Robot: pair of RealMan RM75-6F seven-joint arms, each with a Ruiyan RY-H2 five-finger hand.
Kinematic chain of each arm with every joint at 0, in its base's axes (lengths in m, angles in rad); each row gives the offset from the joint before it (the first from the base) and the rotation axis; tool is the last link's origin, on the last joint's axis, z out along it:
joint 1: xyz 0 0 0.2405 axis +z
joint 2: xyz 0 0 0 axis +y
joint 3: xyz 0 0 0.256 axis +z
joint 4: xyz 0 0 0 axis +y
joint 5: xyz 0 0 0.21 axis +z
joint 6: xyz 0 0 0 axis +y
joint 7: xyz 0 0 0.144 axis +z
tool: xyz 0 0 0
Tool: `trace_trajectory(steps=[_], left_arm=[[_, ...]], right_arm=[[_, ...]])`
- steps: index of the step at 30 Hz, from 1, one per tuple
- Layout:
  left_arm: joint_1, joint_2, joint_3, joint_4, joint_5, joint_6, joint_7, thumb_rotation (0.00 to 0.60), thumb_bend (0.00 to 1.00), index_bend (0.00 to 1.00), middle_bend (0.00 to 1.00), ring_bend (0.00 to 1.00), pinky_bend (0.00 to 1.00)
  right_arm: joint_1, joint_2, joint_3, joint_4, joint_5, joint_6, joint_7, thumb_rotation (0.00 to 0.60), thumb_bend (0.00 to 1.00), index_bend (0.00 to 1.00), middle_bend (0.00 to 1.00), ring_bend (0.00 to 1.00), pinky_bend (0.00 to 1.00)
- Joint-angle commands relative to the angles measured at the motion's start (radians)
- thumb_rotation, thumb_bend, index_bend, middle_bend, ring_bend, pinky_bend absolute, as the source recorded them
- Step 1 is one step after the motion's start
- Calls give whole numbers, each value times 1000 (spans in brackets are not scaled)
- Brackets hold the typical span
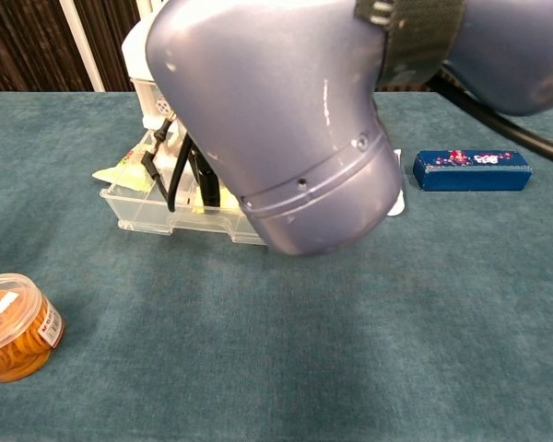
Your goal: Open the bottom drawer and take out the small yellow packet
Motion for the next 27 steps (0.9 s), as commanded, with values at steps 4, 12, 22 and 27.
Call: trace_trajectory(steps=[4, 12, 22, 27], left_arm=[[0, 0, 0, 0, -1, 0, 1, 600, 439, 88, 18, 0, 0], [0, 0, 0, -1, -3, -1, 4, 600, 439, 91, 18, 0, 0], [0, 2, 1, -2, -3, -3, 2, 600, 439, 92, 18, 0, 0], [0, 3, 1, -2, -4, -6, -2, 600, 438, 94, 18, 0, 0]], right_arm=[[3, 6, 6, 9, 18, -10, -15, 600, 123, 408, 1000, 1000, 1000], [2, 7, 2, 18, 29, -14, -21, 600, 123, 425, 1000, 1000, 1000], [2, -7, -5, 33, 20, -18, -11, 600, 123, 444, 1000, 1000, 1000], [1, -11, -6, 38, 16, -20, -9, 600, 123, 459, 1000, 1000, 1000]])
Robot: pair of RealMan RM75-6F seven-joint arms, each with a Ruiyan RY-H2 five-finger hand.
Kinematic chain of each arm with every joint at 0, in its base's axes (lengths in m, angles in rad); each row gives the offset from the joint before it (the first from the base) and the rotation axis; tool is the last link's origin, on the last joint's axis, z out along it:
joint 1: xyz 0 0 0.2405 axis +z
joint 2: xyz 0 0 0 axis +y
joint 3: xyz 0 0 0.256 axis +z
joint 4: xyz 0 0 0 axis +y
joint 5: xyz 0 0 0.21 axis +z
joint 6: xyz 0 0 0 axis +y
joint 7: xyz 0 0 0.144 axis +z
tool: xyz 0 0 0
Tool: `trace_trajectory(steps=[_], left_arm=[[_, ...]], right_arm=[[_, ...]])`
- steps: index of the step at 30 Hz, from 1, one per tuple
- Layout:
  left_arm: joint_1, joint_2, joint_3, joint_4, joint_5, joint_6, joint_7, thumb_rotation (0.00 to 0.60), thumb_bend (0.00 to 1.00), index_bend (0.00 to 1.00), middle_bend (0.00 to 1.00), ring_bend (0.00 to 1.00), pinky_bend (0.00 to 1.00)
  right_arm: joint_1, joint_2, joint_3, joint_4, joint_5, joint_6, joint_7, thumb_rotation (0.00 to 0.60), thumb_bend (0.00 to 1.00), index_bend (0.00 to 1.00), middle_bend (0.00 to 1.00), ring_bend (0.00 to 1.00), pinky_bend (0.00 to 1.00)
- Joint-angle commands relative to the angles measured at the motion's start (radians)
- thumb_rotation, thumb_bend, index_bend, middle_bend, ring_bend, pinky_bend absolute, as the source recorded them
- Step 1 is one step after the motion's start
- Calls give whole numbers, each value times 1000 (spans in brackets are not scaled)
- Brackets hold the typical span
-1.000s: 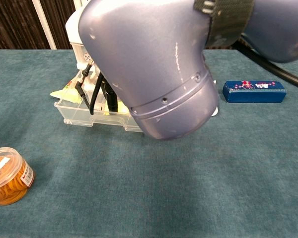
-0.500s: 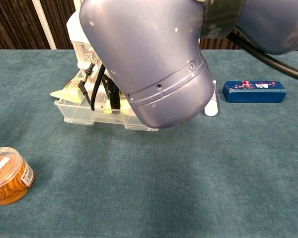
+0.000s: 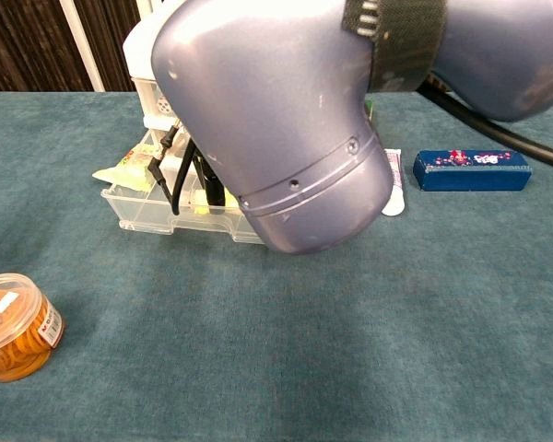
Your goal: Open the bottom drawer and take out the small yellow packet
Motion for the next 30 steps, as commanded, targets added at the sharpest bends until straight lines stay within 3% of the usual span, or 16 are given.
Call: trace_trajectory(steps=[1, 10, 19, 30], left_arm=[[0, 0, 0, 0, 0, 0, -1, 600, 438, 94, 18, 0, 0], [1, 0, -1, 0, -2, 2, 0, 600, 439, 96, 19, 0, 0], [0, -1, -1, 0, -4, 0, 2, 600, 439, 98, 19, 0, 0], [1, 0, -1, -3, -6, -1, 7, 600, 439, 99, 19, 0, 0]], right_arm=[[0, -1, 1, 1, -3, 0, 3, 600, 123, 472, 1000, 1000, 1000], [-13, -6, -2, 2, -33, -4, 34, 600, 215, 566, 1000, 1000, 1000], [-36, 10, -3, -31, -65, -3, 69, 600, 322, 572, 1000, 1000, 1000], [-71, 68, 6, -133, -89, 14, 109, 600, 350, 572, 1000, 1000, 1000]])
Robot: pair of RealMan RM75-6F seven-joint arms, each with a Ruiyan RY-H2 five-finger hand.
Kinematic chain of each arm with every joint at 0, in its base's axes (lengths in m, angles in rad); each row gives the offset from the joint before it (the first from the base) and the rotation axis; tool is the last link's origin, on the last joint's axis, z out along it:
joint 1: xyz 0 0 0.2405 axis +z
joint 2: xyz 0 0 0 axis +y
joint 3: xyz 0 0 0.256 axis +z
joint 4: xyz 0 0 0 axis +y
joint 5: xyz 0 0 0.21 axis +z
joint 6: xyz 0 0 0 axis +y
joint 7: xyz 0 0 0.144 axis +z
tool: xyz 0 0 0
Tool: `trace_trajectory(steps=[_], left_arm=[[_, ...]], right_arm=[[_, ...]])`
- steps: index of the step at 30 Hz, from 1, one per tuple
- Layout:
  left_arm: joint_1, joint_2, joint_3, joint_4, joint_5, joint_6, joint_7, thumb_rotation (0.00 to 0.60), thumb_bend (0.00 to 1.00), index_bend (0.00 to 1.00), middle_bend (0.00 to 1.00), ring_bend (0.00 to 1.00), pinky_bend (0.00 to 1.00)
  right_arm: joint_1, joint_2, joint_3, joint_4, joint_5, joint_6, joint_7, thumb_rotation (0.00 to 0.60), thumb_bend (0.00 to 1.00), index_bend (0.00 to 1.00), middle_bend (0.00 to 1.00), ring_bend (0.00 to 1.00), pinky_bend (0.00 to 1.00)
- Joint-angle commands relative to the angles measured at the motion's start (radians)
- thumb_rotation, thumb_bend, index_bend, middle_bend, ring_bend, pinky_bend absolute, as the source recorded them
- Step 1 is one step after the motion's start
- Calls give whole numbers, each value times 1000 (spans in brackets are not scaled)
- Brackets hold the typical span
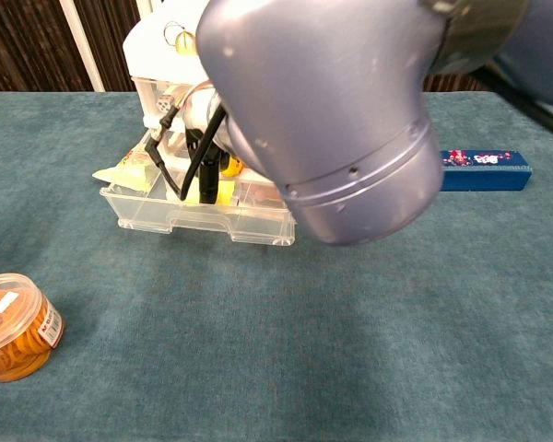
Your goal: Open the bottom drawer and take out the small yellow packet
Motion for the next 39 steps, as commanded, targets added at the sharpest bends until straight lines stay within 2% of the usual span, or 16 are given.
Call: trace_trajectory(steps=[1, 5, 10, 20, 25, 31, 35, 39], left_arm=[[0, 0, 0, -1, 0, 0, 1, 600, 439, 99, 19, 0, 0], [0, 0, 0, -1, 0, 1, 3, 600, 439, 99, 19, 0, 0], [1, -1, 0, 0, 0, 2, 5, 600, 439, 99, 19, 0, 0], [1, -4, 1, 1, -1, 1, 16, 600, 439, 98, 19, 0, 0], [1, -5, 0, 2, -3, 3, 22, 600, 439, 99, 19, 0, 0], [2, -9, 2, 2, -1, 6, 34, 600, 439, 99, 19, 0, 0], [2, -10, 1, 3, -3, 7, 41, 600, 438, 98, 19, 0, 0], [3, -11, -1, 3, -5, 10, 45, 600, 439, 99, 19, 0, 0]], right_arm=[[-16, 23, 1, -37, -11, 10, 18, 600, 350, 572, 1000, 1000, 1000], [-37, 52, 1, -87, -32, 20, 48, 600, 350, 572, 1000, 1000, 1000], [-86, 112, 1, -198, -81, 46, 109, 600, 350, 577, 1000, 1000, 1000], [-236, 304, 2, -462, -180, 81, 261, 600, 350, 580, 1000, 1000, 1000], [-325, 421, -44, -576, -226, 89, 316, 600, 350, 580, 1000, 1000, 1000], [-423, 533, -120, -657, -302, 75, 385, 600, 351, 580, 1000, 1000, 1000], [-482, 592, -177, -676, -345, 54, 433, 600, 350, 588, 1000, 1000, 1000], [-524, 626, -240, -646, -379, 6, 475, 600, 350, 592, 1000, 1000, 1000]])
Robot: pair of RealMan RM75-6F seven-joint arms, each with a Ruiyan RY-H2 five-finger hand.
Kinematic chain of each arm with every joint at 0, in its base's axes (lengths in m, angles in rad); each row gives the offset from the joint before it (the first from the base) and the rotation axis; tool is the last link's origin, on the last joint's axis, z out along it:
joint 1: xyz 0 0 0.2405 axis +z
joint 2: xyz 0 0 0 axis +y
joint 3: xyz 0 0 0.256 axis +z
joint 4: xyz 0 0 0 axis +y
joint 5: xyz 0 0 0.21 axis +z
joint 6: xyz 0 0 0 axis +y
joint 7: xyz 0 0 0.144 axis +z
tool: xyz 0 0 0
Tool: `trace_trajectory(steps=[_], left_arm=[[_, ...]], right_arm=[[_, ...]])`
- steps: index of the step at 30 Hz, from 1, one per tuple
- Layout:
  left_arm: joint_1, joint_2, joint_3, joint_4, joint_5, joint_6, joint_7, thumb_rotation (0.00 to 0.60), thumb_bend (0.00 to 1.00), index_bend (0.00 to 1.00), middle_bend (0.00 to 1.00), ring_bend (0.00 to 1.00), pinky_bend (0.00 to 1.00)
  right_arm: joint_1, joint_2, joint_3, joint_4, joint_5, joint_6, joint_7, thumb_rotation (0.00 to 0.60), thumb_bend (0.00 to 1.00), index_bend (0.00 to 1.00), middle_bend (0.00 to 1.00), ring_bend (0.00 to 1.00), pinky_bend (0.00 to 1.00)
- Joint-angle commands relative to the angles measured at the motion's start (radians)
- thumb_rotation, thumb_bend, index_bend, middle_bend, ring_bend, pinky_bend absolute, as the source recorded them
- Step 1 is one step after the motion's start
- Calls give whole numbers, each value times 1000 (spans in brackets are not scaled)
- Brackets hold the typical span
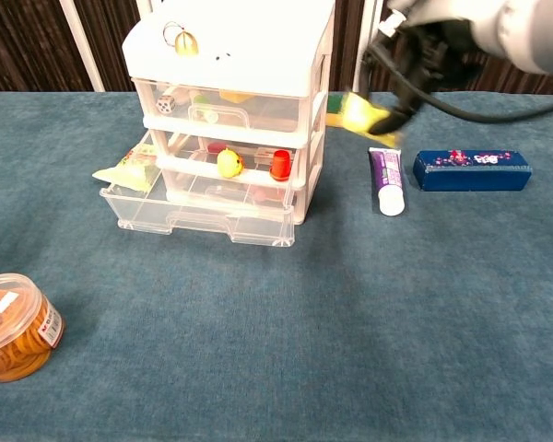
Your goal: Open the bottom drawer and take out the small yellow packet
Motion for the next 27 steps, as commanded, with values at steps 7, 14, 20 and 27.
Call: trace_trajectory(steps=[7, 14, 20, 27], left_arm=[[0, -3, 1, 0, 1, 0, 10, 600, 439, 99, 19, 0, 0], [1, -1, 0, 1, 0, 2, 9, 600, 439, 99, 19, 0, 0], [0, 0, 1, 1, -2, -3, 9, 600, 438, 98, 19, 0, 0], [0, 0, 1, 0, -3, -5, 10, 600, 439, 99, 19, 0, 0]], right_arm=[[-37, -33, -127, 171, -13, -124, 58, 600, 350, 592, 1000, 1000, 1000], [-2, -141, -146, 327, 24, -177, 63, 600, 349, 592, 1000, 1000, 1000], [33, -203, -154, 407, 68, -192, 30, 600, 304, 592, 1000, 1000, 1000], [53, -217, -157, 431, 105, -192, 4, 600, 159, 458, 1000, 1000, 1000]])
